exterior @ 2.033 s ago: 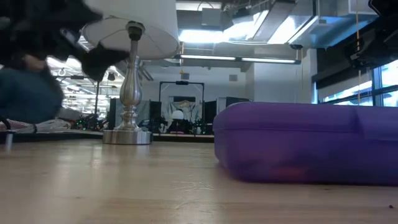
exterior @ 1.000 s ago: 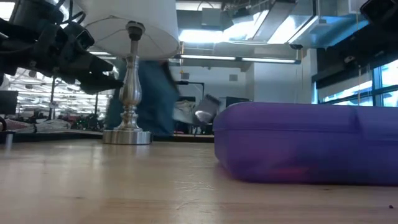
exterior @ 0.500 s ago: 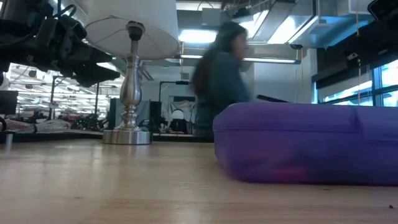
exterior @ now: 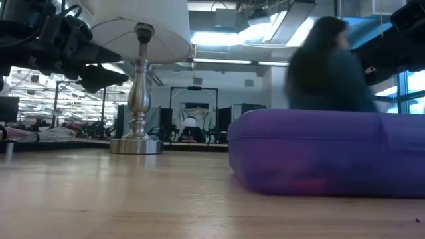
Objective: Pick & place school supplies into a supply box
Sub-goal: Return to Home Position
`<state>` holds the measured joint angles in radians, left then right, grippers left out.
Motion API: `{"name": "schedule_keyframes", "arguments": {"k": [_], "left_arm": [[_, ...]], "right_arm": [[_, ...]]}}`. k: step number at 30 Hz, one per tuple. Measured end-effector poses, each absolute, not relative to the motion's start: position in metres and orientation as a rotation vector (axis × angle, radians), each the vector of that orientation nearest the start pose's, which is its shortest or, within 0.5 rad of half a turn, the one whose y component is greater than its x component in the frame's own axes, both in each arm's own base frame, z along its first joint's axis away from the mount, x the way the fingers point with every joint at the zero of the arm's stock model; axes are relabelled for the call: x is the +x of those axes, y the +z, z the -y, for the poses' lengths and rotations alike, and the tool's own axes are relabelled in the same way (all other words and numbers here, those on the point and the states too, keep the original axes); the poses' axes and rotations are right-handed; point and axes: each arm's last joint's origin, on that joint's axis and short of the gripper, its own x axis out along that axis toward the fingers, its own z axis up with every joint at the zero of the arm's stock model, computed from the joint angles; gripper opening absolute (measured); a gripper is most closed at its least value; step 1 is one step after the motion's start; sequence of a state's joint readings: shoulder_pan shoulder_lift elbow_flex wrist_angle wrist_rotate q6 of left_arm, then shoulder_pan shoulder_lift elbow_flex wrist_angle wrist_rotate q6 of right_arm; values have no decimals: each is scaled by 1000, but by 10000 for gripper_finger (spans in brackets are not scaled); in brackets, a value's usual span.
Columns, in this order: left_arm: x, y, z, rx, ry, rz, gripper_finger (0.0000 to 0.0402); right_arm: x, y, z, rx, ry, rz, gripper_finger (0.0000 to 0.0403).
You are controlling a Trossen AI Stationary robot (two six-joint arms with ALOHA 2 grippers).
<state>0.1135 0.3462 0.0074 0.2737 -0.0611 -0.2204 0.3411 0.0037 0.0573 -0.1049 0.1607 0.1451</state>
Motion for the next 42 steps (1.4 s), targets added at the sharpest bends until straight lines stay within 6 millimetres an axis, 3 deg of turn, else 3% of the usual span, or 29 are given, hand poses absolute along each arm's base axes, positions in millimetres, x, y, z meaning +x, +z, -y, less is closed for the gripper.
{"name": "schedule_keyframes", "arguments": {"k": [16, 22, 34, 42], "left_arm": [[118, 162, -16, -171, 222, -47, 351], [118, 162, -16, -225, 212, -42, 351], [118, 163, -17, -209, 247, -25, 350], [117, 161, -20, -137, 335, -55, 294]], "right_arm": [[92, 174, -3, 11, -27, -75, 154], [90, 183, 3, 46, 23, -47, 154], [90, 183, 4, 56, 29, -50, 154], [90, 183, 4, 57, 30, -50, 154]]}}
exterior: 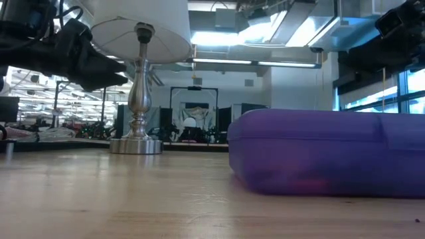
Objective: Pick & place school supplies into a supply box
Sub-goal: Return to Home Position
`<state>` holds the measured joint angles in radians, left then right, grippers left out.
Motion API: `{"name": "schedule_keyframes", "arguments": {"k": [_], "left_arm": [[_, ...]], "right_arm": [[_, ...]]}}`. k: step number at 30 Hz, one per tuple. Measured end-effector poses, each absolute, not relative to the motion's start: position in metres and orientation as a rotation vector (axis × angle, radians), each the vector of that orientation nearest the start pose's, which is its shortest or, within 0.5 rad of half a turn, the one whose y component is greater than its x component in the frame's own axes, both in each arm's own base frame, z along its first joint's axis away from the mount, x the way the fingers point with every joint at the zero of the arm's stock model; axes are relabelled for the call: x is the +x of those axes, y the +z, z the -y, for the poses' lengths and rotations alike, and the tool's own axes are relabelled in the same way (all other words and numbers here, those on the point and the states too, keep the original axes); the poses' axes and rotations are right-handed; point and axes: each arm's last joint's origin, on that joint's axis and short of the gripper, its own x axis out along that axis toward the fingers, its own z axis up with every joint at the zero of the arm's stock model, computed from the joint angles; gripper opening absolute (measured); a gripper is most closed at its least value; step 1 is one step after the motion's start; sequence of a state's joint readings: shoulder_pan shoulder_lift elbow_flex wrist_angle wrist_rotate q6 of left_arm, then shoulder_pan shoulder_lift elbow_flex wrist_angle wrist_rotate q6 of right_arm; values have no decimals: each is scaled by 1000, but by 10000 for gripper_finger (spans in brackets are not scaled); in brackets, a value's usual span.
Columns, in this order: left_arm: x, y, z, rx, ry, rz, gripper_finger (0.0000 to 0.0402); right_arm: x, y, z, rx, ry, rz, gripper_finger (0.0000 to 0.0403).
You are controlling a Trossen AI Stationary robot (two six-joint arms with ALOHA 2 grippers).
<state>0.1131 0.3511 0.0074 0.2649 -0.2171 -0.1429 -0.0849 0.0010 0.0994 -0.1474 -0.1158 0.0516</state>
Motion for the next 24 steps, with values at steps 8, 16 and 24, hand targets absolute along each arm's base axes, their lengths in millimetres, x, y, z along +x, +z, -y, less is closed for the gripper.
{"name": "schedule_keyframes", "arguments": {"k": [8, 16, 24], "left_arm": [[116, 160, -23, -35, 451, -72, 196], [116, 160, -23, -28, 463, -73, 142], [113, 162, -26, -55, 555, -47, 138]], "right_arm": [[90, 183, 4, 57, 30, -50, 154], [90, 179, 4, 56, 28, -86, 154], [90, 178, 5, 38, 14, -94, 154]]}}
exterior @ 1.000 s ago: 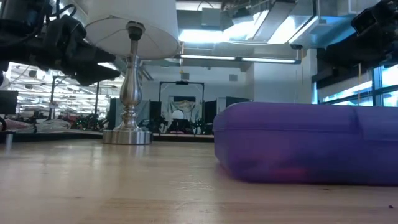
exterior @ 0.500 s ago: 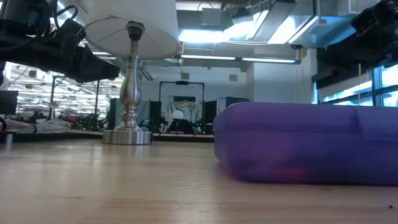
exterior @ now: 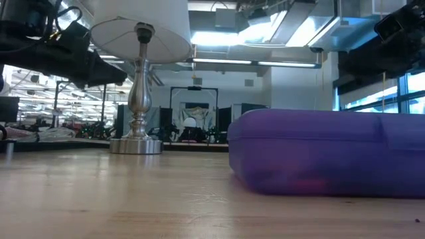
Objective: Pick & place school supplies into a supply box
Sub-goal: Return to Home Position
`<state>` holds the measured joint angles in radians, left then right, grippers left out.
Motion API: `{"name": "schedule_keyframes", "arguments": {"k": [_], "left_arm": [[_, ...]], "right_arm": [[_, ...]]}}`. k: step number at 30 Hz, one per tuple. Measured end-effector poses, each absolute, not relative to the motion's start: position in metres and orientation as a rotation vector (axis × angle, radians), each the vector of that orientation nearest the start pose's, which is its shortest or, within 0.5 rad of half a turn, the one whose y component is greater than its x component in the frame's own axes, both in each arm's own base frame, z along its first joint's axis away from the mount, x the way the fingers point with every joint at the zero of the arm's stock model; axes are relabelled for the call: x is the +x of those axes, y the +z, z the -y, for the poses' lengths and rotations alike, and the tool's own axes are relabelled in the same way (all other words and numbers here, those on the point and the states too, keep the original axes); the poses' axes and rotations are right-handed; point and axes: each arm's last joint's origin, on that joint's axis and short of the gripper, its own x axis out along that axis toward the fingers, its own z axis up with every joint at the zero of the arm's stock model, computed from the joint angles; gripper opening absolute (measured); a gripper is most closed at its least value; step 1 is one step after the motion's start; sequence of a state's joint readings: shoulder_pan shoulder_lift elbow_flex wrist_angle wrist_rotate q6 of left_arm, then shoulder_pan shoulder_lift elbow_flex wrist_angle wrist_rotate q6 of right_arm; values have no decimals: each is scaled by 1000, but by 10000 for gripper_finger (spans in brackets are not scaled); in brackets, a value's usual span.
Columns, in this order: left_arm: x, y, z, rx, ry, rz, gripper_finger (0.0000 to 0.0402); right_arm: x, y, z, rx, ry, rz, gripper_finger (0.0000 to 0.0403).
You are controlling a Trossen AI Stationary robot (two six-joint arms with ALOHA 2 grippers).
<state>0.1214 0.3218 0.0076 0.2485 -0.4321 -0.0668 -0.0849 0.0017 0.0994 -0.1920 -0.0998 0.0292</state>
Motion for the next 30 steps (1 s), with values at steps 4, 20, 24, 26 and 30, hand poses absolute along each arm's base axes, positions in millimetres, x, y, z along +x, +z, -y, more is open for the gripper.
{"name": "schedule_keyframes", "arguments": {"k": [4, 20, 24, 26, 30], "left_arm": [[108, 167, -28, -62, 591, 4, 141], [94, 169, -27, -23, 555, 38, 140], [94, 169, -27, 9, 556, 27, 140], [94, 169, -27, 10, 556, 27, 142], [94, 169, -27, 10, 556, 27, 145]], "right_arm": [[90, 177, 5, 39, 13, -112, 154], [90, 176, 5, 28, 12, -117, 154], [90, 176, 5, 30, 12, -118, 154], [90, 176, 5, 29, 12, -119, 154], [90, 176, 5, 32, 12, -119, 154]]}}
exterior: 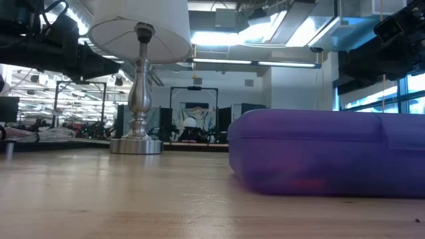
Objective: Pick & place school supplies into a supply box
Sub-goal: Return to Home Position
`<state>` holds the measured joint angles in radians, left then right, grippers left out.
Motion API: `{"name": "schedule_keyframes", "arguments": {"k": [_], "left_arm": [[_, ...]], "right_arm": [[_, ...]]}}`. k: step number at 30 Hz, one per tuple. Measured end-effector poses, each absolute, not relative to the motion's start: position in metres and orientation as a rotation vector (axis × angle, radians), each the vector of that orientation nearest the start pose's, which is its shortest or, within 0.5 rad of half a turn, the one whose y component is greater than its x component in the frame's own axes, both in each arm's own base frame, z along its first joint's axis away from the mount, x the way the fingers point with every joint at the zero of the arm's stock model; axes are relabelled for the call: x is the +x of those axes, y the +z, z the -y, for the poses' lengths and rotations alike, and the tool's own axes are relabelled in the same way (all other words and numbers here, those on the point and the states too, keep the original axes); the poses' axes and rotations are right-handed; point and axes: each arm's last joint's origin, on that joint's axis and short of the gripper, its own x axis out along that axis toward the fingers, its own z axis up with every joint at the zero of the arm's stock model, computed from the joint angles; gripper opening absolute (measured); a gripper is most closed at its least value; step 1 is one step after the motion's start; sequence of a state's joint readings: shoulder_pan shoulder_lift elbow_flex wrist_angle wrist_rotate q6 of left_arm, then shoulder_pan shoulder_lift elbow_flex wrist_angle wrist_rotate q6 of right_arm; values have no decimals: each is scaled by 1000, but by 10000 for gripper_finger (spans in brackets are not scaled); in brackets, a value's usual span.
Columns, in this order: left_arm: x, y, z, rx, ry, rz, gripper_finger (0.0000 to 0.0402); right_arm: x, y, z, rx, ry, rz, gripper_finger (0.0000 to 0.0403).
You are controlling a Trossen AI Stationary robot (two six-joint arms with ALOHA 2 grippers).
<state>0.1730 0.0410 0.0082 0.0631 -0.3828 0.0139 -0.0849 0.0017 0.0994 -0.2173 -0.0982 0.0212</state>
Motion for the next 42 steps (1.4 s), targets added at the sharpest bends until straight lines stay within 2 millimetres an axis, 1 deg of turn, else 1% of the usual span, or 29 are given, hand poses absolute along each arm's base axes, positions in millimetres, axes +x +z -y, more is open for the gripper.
{"name": "schedule_keyframes", "arguments": {"k": [27, 35, 42], "left_arm": [[94, 169, -27, 10, 556, 26, 148], [94, 169, -27, 10, 557, 26, 143], [94, 169, -27, 10, 557, 26, 150]], "right_arm": [[90, 176, 5, 31, 12, -120, 154], [90, 176, 5, 31, 12, -120, 154], [90, 176, 5, 31, 12, -120, 154]]}}
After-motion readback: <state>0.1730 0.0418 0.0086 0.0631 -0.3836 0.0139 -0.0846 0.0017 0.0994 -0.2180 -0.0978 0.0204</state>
